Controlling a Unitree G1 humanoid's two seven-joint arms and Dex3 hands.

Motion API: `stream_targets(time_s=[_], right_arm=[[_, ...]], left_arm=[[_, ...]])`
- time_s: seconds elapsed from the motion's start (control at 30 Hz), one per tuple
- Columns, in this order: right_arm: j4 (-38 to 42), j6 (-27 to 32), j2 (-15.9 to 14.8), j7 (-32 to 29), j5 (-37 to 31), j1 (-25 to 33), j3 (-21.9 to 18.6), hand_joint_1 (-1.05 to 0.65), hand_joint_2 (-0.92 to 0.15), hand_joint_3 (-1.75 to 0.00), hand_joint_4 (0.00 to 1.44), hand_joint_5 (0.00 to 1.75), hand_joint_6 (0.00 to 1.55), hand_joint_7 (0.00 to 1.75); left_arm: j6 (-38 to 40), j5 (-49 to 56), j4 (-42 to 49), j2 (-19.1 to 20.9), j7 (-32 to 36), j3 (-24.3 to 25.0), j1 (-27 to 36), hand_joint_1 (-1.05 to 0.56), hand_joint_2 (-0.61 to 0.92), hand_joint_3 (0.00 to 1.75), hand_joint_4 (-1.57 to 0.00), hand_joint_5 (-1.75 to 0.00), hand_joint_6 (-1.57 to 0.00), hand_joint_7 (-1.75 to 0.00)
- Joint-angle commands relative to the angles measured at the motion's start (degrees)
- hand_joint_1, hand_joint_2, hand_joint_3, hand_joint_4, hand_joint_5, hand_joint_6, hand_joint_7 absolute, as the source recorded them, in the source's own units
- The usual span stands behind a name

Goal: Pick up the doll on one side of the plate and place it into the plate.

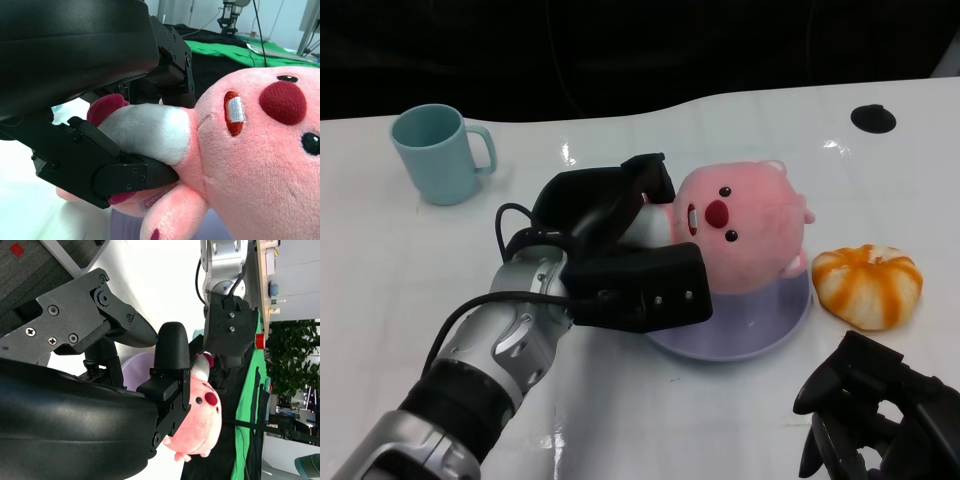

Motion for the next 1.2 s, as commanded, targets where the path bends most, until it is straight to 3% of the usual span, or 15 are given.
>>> stream_targets(time_s=[0.03,0.1,0.13,0.2,0.27,0.3,0.37,0.4,0.43,0.5,0.57,0.67,0.83,0.97,1.2], right_arm=[[-0.6,-0.5,-0.6,0.0,-0.1,0.3,0.0,-0.21,-0.6,-1.15,0.6,1.75,0.49,1.55],[-0.5,-0.7,-0.5,0.0,0.1,0.3,0.0,-0.21,-0.6,-1.15,0.6,1.75,0.49,1.55],[-0.3,-0.8,-0.5,0.1,0.2,0.3,0.0,-0.21,-0.6,-1.15,0.6,1.75,0.49,1.55],[-0.3,-0.9,-0.5,0.2,0.2,0.3,0.0,-0.21,-0.6,-1.15,0.6,1.75,0.49,1.56],[-0.5,-0.6,-0.5,0.1,0.2,0.4,0.0,-0.21,-0.6,-1.15,0.6,1.75,0.49,1.56],[-0.6,-0.5,-0.5,0.0,0.0,0.4,0.1,-0.21,-0.6,-1.15,0.6,1.75,0.49,1.56],[-0.8,-0.4,-0.5,-0.2,-0.3,0.4,0.2,-0.21,-0.6,-1.15,0.6,1.75,0.49,1.56],[-0.8,-0.3,-0.5,-0.3,-0.3,0.4,0.3,-0.21,-0.6,-1.15,0.61,1.75,0.49,1.56],[-0.7,-0.4,-0.5,-0.2,-0.2,0.4,0.2,-0.21,-0.6,-1.15,0.61,1.75,0.49,1.56],[-0.7,-0.3,-0.4,-0.2,0.1,0.4,0.2,-0.21,-0.59,-1.15,0.61,1.75,0.49,1.56],[-0.9,-0.1,-0.4,-0.2,0.2,0.5,0.1,-0.21,-0.6,-1.15,0.6,1.75,0.49,1.56],[-1.1,0.3,-0.5,-0.4,0.1,0.4,0.1,-0.21,-0.6,-1.14,0.6,1.75,0.49,1.55],[-0.7,0.1,-0.4,-0.1,0.6,0.2,0.0,-0.2,-0.61,-1.15,0.6,1.75,0.49,1.55],[-0.5,-0.1,-0.5,-0.1,0.6,0.2,-0.1,-0.21,-0.6,-1.15,0.6,1.75,0.49,1.55],[-0.4,-0.3,-0.4,-0.1,0.8,0.2,-0.3,-0.21,-0.6,-1.15,0.6,1.75,0.49,1.55]], left_arm=[[-1.5,0.5,1.6,0.3,1.1,-0.4,-1.9,-0.2,0.41,1.09,-0.94,-1.75,-0.71,-1.75],[-2.0,-0.5,2.2,-0.1,-0.2,-0.1,-2.2,-0.2,0.44,1.01,-0.93,-1.75,-0.72,-1.59],[-2.2,-1.5,2.3,-0.3,-1.4,0.3,-2.3,-0.2,0.46,0.96,-0.9,-1.75,-0.79,-1.22],[-2.3,-4.2,2.0,-0.4,-5.6,1.2,-2.4,-0.19,0.51,0.9,-0.84,-1.75,-0.84,-0.88],[-3.4,-6.7,2.0,-0.1,-9.8,1.7,-2.5,-0.21,0.74,0.54,-0.66,-1.67,-0.83,-0.41],[-3.9,-7.3,1.9,0.4,-11.8,1.5,-2.7,-0.23,0.81,0.42,-0.59,-1.59,-0.82,-0.27],[-4.1,-7.0,1.3,1.5,-15.0,0.6,-2.9,-0.34,0.9,0.27,-0.42,-1.02,-0.66,-0.06],[-4.0,-6.3,0.8,2.1,-16.5,0.0,-3.0,-0.43,0.91,0.27,-0.34,-0.71,-0.53,-0.03],[-3.6,-5.9,0.2,2.6,-17.7,-0.5,-3.0,-0.49,0.92,0.27,-0.26,-0.57,-0.44,-0.01],[-2.6,-5.3,-1.5,3.3,-19.7,-1.0,-2.8,-0.55,0.92,0.28,-0.18,-0.44,-0.35,0.0],[-1.4,-4.6,-3.5,4.0,-21.7,-1.3,-2.5,-0.71,0.92,0.33,-0.04,-0.31,-0.2,0.0],[0.0,-3.0,-6.9,5.7,-24.1,-2.2,-2.1,-0.85,0.92,0.42,0.0,-0.13,-0.08,0.0],[0.8,-2.9,-12.8,8.3,-27.0,-1.5,-0.3,-0.97,0.92,0.51,0.0,-0.01,-0.03,0.0],[-0.6,-5.5,-17.2,10.0,-27.1,1.0,2.4,-0.99,0.92,0.52,-0.02,-0.01,-0.04,-0.01],[-2.7,-19.2,-28.8,10.5,-27.7,10.8,13.1,-0.92,0.92,0.45,-0.15,-0.1,-0.14,-0.06]])
